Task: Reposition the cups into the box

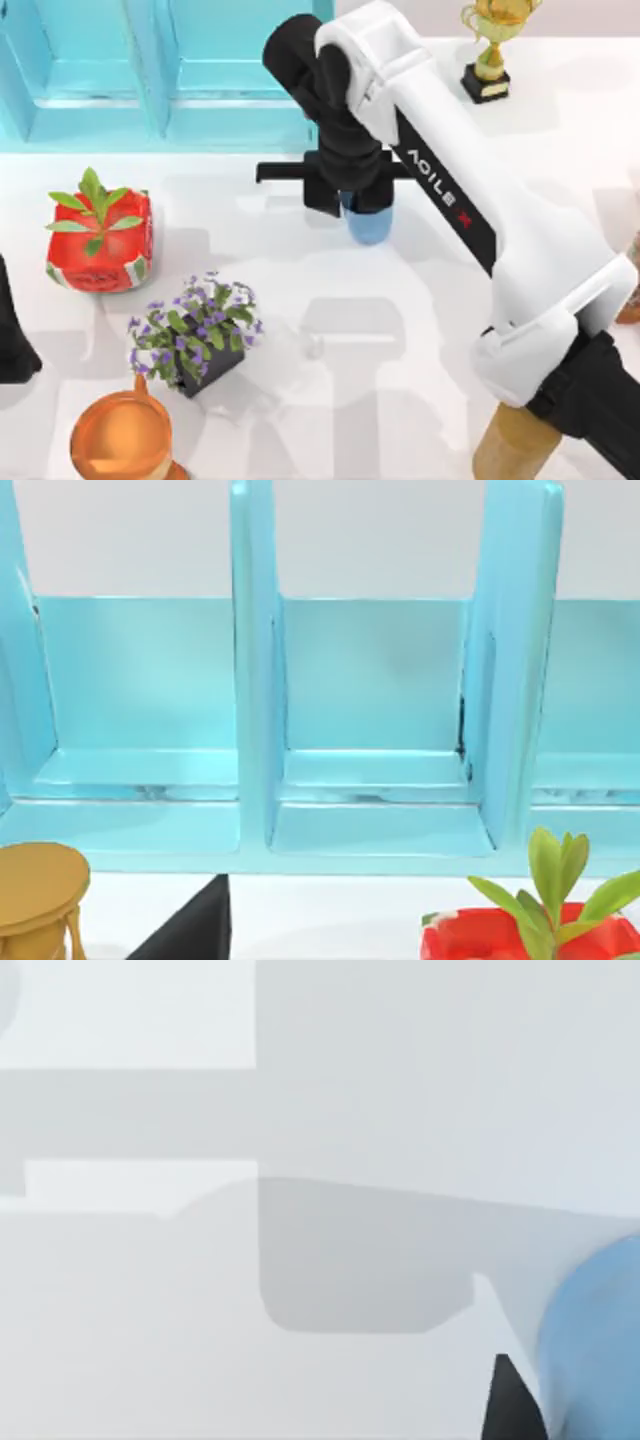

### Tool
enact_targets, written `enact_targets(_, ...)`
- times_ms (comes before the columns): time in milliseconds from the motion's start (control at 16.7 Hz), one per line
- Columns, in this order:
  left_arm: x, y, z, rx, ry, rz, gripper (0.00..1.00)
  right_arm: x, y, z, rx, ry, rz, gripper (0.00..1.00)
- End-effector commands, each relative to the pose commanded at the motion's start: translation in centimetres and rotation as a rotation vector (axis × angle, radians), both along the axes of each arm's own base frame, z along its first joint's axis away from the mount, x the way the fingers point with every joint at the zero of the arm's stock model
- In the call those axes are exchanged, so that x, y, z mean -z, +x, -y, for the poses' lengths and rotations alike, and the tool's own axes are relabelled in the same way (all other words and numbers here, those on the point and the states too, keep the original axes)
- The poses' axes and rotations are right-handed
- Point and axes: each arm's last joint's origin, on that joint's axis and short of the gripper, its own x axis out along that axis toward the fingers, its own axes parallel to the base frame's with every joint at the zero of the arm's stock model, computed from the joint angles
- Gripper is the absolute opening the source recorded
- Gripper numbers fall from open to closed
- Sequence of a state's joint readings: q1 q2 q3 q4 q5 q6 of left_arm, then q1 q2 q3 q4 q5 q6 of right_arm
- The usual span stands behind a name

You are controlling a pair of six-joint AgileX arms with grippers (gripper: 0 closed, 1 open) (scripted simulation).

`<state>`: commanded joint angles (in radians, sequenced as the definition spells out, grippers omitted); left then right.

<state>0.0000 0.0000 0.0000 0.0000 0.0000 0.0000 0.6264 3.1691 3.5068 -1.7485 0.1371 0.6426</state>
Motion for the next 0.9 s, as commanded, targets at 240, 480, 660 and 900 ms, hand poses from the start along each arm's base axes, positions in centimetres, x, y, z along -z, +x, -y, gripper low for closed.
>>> enact_targets(240,0.0,0.0,0.0,0.0,0.0,0.0,1.0,0.0,0.0,0.0,0.0,0.0,0.0,0.0)
enact_targets(480,0.0,0.0,0.0,0.0,0.0,0.0,1.0,0.0,0.0,0.0,0.0,0.0,0.0,0.0)
enact_targets(660,0.0,0.0,0.0,0.0,0.0,0.0,1.0,-0.4,0.0,0.0,-0.002,0.005,0.006,0.0)
enact_targets(900,0.0,0.0,0.0,0.0,0.0,0.0,1.0,-5.4,0.4,0.5,-0.018,0.071,0.069,0.0)
